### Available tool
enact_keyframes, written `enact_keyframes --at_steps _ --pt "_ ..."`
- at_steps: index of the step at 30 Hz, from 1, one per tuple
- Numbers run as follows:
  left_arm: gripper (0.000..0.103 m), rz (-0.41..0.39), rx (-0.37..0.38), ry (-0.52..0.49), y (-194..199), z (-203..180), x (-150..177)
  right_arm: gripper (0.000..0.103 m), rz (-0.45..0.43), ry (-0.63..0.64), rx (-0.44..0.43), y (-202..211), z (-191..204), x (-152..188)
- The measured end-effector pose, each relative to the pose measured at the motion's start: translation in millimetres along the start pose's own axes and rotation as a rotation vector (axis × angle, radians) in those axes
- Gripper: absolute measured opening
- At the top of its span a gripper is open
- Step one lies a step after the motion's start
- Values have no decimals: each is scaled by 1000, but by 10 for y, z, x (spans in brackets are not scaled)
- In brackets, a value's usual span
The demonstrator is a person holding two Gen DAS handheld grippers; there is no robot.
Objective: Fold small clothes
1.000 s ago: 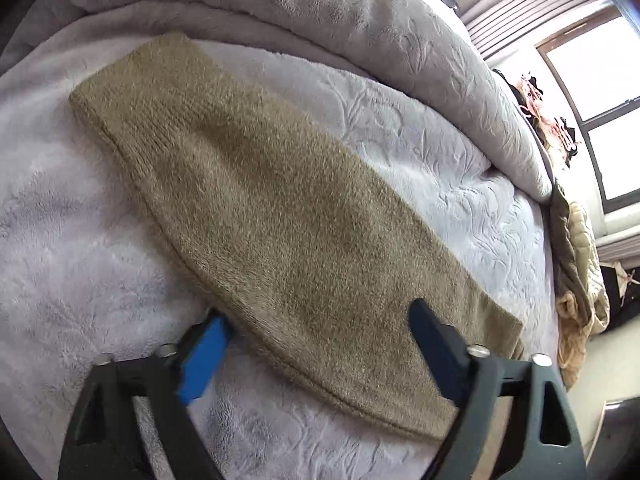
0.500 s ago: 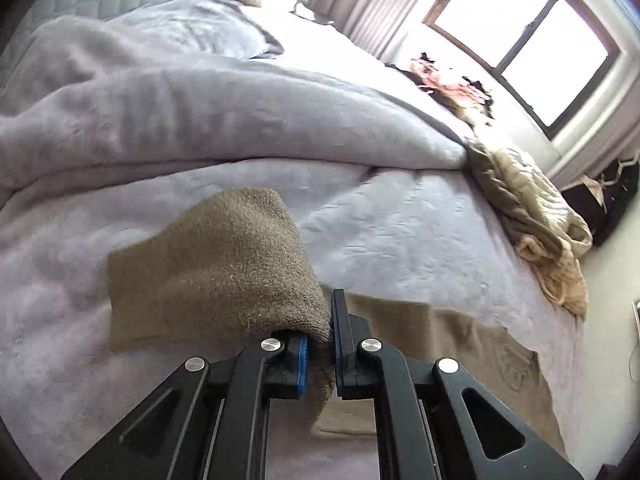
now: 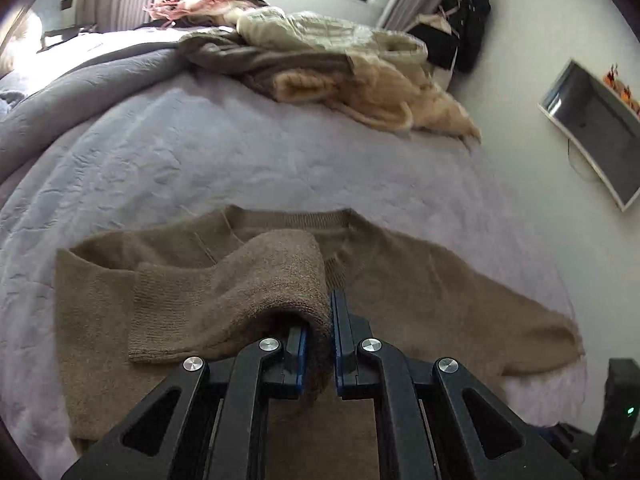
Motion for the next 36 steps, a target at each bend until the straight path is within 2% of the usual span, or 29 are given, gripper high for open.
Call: enact_keyframes --at_steps 4,5,6,8,10,12,14,16,19,22,24,25,26,27,28,30,31,33,34,36 --pt "13 123 -72 -37 -204 15 333 101 23 -30 20 -132 -244 -40" --pt "26 149 -95 -54 -170 23 394 100 20 -31 23 -138 -263 -65" --pt "48 158 -108 -58 -93 43 435 100 14 -27 25 -133 -261 -100" --pt "67 128 -112 -54 155 66 455 100 -7 -8 27 -110 -224 -182" --pt "67 93 -134 -62 455 180 404 100 -60 45 21 -21 -82 -325" --pt "67 60 -196 -39 737 463 294 101 -124 126 3 99 165 -472" --pt "67 50 -240 23 937 867 234 101 -189 228 -13 209 522 -617" --pt "67 85 -289 121 996 1381 230 101 -272 372 -24 317 1005 -731" --pt "67 133 -250 273 892 1912 233 101 -373 620 15 302 1804 -808" --pt "67 167 -148 374 700 2153 227 100 -426 821 147 53 2300 -745" --pt "67 185 -123 417 587 2226 248 90 -429 906 265 -221 2474 -769" --pt "67 181 -123 413 552 2238 245 63 -420 919 285 -302 2476 -781" --pt "67 178 -130 403 531 2249 232 26 -403 902 268 -327 2433 -800" --pt "67 175 -138 388 534 2229 247 19 -380 837 237 -309 2366 -877" --pt "67 173 -140 375 545 2206 254 17 -368 737 195 -241 2221 -980" --pt "67 180 -146 348 549 2175 272 17 -330 467 46 -67 1835 -1207" --pt "67 184 -148 339 527 2186 243 17 -304 300 -62 -4 1566 -1301" --pt "67 187 -144 336 524 2181 226 17 -255 6 -189 -41 979 -1381" --pt "67 187 -140 340 517 2188 206 21 -218 -128 -242 -129 694 -1366" --pt "67 187 -134 344 503 2192 193 58 -114 -341 -331 -371 276 -1291"
Point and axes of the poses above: each gripper's, at about its wrist camera, not at the fingertips, and y roughly against the way its jaws point, z to its left, x to its underside, the point moved 9 cm from there along -y, roughly the way its jaws point, and after that the axes turned 12 degrees about x, right-handed, at the moved point
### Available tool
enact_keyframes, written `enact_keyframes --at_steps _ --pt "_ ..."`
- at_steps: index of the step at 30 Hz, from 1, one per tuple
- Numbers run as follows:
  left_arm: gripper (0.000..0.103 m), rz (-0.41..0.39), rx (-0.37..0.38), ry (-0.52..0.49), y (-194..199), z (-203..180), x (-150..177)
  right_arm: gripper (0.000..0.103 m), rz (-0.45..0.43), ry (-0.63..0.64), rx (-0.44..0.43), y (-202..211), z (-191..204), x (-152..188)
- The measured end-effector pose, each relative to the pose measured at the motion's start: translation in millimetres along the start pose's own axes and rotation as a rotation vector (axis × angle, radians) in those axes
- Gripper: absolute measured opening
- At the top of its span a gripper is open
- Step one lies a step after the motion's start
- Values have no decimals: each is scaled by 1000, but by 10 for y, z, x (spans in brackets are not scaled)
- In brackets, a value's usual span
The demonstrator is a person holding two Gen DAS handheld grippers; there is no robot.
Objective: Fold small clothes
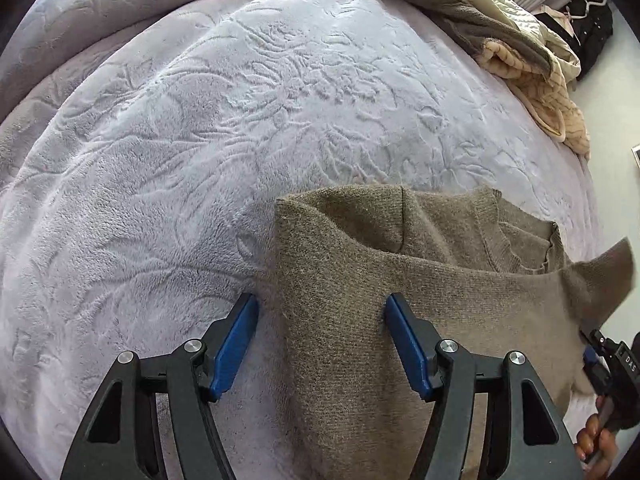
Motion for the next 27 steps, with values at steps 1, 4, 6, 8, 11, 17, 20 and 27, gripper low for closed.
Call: enact_keyframes --at_steps 1,4,6,8,11,17,20,27 --pt "67 2 3 1 1 12 3 80 31 -129 -18 -33 -271 4" --pt "67 5 4 -9 -29 -6 -40 79 33 -331 -117 77 -572 103" --pt "67 13 1 -21 -52 -27 -55 79 80 -330 -195 125 -421 275" --pt "66 20 -1 -30 -58 -34 -60 79 207 -273 -332 75 112 688" --pt "55 34 12 -43 -53 -38 -73 77 383 -185 -473 -121 960 1405" --pt "12 95 128 -53 -85 -71 -123 27 485 -165 -523 -632 2065 2122" --pt "10 92 185 -64 67 -91 -217 7 494 -203 -568 -592 2237 2202" --pt "11 97 185 -102 29 178 -252 8 437 -76 -463 -710 2384 2469"
Point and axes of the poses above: each gripper's, at about its wrist camera, not at the fingertips, and y roughly against the way its jaws point, z to its left, x to its underside, the point moved 9 cm from there along -y, roughly the way its jaws point, and after that the axes turned 12 degrees about x, right-handed, at the moved point
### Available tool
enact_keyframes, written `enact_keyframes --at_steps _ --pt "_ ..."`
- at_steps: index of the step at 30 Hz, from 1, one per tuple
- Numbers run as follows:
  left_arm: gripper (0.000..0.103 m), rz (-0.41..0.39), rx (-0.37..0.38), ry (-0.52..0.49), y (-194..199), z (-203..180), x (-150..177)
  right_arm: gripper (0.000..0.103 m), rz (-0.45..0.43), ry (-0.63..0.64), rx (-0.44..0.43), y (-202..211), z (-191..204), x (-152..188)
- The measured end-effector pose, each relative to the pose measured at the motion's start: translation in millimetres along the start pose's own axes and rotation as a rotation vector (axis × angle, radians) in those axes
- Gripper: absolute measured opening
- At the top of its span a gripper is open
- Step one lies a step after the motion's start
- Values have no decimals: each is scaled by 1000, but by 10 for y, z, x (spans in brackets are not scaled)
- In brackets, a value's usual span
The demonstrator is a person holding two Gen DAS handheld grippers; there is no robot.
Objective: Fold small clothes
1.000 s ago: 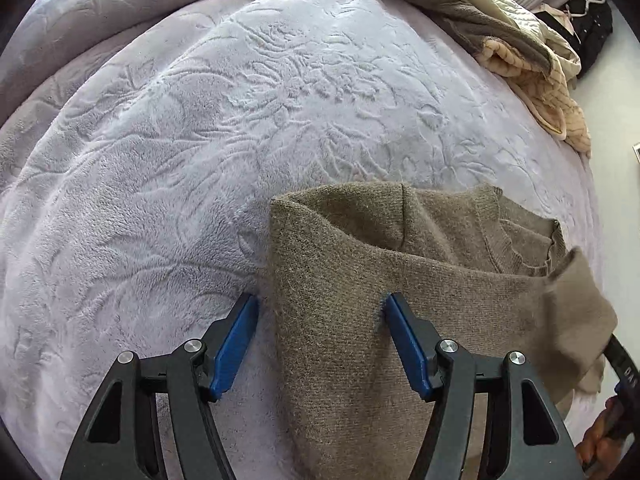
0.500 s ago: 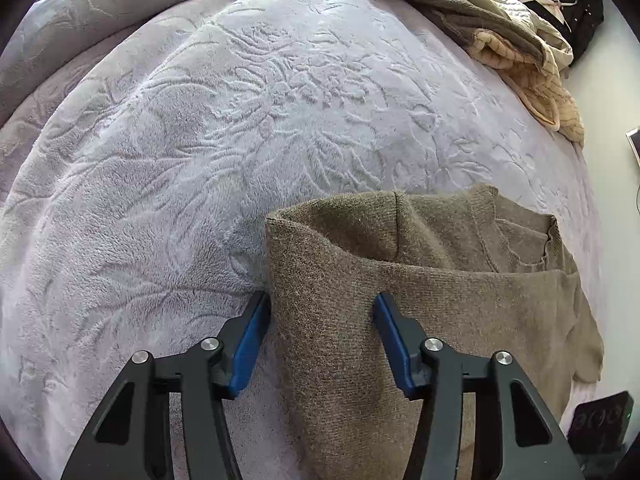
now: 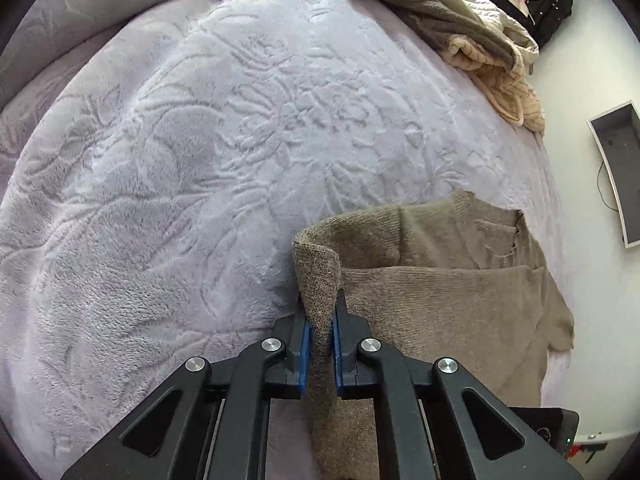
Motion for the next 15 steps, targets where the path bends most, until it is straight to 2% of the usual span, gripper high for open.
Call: enact_keyframes --at_steps 3,4,5,6,7,8,11,15 --pt "12 -47 -9 3 56 9 15 10 27 8 19 -22 -42 50" --pt "15 -62 -44 -8 117 2 16 19 49 62 39 31 -7 117" --pt "22 -81 -101 -24 180 9 10 35 68 107 46 95 21 168" --pt "27 -103 -160 -40 256 5 -1 44 83 140 55 192 37 210" --pt "27 -123 -189 -53 334 -18 0 53 88 161 60 351 15 234" --pt "27 -134 -197 -62 404 -58 13 53 71 175 71 492 -14 213" --pt "27 -148 -181 -105 560 -258 85 53 -94 165 164 1128 -283 -171" --pt "27 -118 -167 -160 402 -521 227 53 -336 -12 298 2074 -943 -905"
Point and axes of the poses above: each gripper's, at about its wrist camera, not at the fingertips, and y roughly against the way its jaws point, z to its left, x to its underside, the point moved 9 cm from there along -y, roughly the way its jaws point, and after that the axes turned 12 degrees about x, right-handed, at the moved point
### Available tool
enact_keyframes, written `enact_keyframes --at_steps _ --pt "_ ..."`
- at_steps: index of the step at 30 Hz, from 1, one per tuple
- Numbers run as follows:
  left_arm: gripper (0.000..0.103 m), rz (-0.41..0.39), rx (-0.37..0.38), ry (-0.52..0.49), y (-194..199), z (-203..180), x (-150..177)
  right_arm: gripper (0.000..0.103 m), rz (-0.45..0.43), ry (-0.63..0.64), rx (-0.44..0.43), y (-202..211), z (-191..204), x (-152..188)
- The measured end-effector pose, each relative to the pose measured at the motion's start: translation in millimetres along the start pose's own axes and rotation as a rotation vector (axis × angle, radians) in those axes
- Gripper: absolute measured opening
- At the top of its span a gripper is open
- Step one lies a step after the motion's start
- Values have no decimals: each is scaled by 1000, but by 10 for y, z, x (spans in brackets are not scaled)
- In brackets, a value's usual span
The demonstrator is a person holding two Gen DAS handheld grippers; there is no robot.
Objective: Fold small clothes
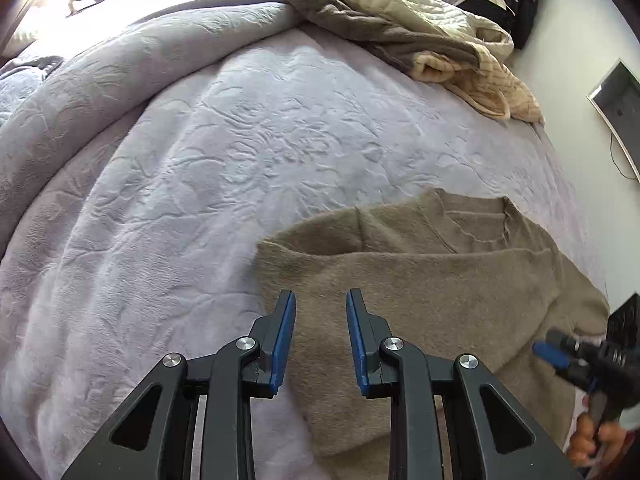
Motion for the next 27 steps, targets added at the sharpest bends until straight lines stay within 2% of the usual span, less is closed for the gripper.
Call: enact_keyframes --at_steps 3,4,5,6,7,8,9,10,13,16,18,21,22,23,24,25,27 --pt "27 46 -22 35 -282 -62 190 54 -38 -142 19 67 -400 -415" --pt "27 56 -31 52 -350 -47 260 54 -31 -173 9 24 -462 -485" --pt "27 53 -43 58 -411 -60 298 51 -24 -197 -5 -9 -546 -695" --pt "27 43 -51 55 -424 -61 313 44 -19 -211 -10 -47 -572 -742" --pt "27 32 -58 50 -416 -65 323 12 -14 -211 10 -69 -634 -808" --pt "27 32 -62 47 -406 -65 332 7 -6 -201 17 -76 -664 -870" --pt "27 35 -64 47 -399 -59 342 7 -12 -194 3 43 -868 -971" --pt "27 37 -64 46 -394 -49 347 7 -21 -169 4 83 -871 -948" --pt "29 45 -68 45 -401 -31 363 7 -12 -121 71 49 -986 -828" --pt "29 54 -101 49 -386 -58 338 8 8 -154 26 109 -1129 -702" --pt "29 62 -128 56 -372 -94 325 10 8 -146 34 188 -1197 -678" --pt "29 67 -151 54 -303 -191 340 17 9 -86 70 300 -1155 -616" --pt "29 66 -154 52 -276 -239 349 25 11 -69 76 343 -1155 -575" --pt "29 66 -159 47 -248 -299 364 37 16 -56 83 403 -1186 -520" --pt "29 66 -165 42 -227 -357 379 43 20 -38 90 453 -1199 -460" --pt "29 71 -174 34 -212 -427 403 47 20 -26 94 498 -1213 -410" --pt "29 92 -184 26 -211 -568 464 47 26 -2 109 569 -1255 -301"
Point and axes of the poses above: each gripper's, at about its wrist camera, not at the fingertips, and y roughly against the way its jaws point, z to its left, x to its underside, the point moved 9 cm from there along -y, roughly the way its jaws point, and after that the axes turned 12 degrees about x, right-handed, at the moved point
